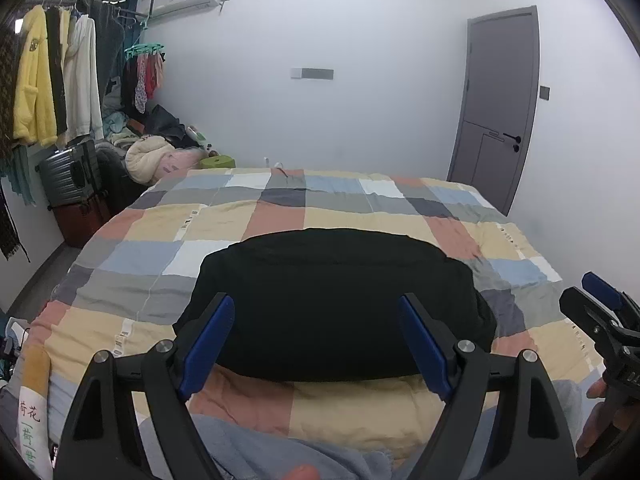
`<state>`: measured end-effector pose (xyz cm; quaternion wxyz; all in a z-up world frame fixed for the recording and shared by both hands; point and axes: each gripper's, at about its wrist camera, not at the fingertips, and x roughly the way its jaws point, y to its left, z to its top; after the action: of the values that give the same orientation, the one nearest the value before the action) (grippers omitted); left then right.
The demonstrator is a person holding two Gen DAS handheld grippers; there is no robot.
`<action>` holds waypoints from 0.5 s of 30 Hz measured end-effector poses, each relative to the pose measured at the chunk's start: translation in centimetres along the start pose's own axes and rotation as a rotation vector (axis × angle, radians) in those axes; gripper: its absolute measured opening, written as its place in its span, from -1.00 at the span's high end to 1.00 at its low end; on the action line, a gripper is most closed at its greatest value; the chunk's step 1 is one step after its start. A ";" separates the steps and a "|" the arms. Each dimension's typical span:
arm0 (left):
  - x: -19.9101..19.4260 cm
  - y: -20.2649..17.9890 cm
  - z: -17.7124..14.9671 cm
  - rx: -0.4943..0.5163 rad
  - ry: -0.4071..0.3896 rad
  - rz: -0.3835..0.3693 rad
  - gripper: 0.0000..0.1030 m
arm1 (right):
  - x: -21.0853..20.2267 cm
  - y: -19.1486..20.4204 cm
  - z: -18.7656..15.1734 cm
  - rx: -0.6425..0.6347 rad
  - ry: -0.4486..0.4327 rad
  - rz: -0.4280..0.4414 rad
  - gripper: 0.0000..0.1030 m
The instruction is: Fold large clothes
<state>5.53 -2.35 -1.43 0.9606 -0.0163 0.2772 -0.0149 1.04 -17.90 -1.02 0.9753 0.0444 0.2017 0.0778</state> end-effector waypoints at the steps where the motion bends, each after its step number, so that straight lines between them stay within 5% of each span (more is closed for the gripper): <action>1: 0.2 0.2 -0.2 -0.004 0.001 0.002 -0.63 | 0.2 0.0 -0.3 0.000 0.005 -0.003 -1.00; 15: 1.4 0.5 -0.9 -0.011 0.029 0.012 -0.63 | 1.0 0.5 -1.8 -0.029 0.030 -0.042 -1.00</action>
<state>6.21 -1.91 -2.99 0.9564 -0.0195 0.2913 -0.0080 1.20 -17.12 -2.97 0.9741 0.0249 0.2161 0.0610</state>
